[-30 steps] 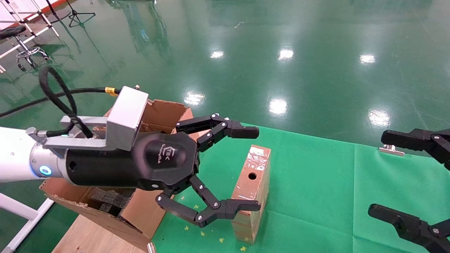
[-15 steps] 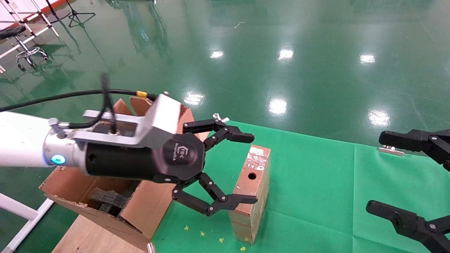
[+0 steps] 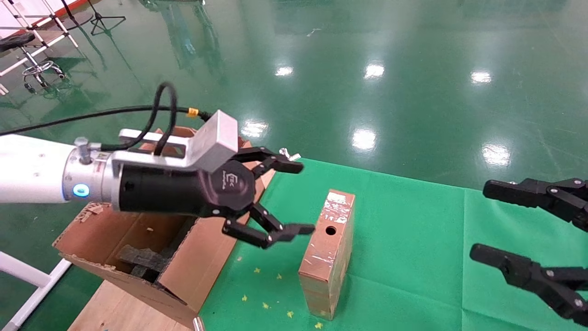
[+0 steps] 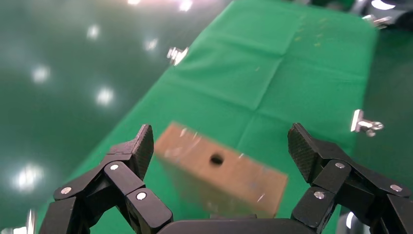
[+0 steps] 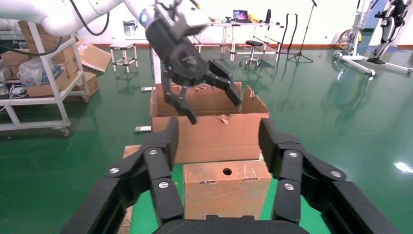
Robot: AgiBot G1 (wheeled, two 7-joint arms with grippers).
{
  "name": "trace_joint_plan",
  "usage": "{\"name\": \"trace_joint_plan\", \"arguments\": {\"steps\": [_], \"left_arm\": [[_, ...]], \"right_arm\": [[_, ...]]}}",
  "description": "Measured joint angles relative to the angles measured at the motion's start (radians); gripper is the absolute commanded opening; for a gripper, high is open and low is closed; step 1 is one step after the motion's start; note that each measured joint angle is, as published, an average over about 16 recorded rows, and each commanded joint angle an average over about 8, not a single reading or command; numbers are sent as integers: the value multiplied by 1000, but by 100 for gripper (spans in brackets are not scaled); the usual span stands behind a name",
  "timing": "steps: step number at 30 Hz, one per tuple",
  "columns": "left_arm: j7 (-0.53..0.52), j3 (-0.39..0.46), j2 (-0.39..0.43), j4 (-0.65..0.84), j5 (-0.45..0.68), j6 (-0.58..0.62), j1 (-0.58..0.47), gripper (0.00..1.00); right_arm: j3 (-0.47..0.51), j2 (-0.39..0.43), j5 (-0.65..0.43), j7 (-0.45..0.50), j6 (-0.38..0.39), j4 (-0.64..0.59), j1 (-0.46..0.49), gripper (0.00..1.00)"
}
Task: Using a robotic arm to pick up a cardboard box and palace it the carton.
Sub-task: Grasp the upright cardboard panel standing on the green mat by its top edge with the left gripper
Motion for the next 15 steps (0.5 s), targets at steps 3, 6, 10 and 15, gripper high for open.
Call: {"name": "trace_joint_plan", "arguments": {"steps": [3,6,10,15], "left_arm": [[-89,29,11,-7,67,-8,-44,100],[-162,55,25,-10,119,-7,-81,100],[-220,81,44,-8,169,5,-123,100],[-251,110,75,-5,230,24,-171,100]], "right_arm": [[0,0,0,0,0,0,0,0],[0,0,0,0,0,0,0,0],[0,0,0,0,0,0,0,0],[0,0,0,0,0,0,0,0]]}}
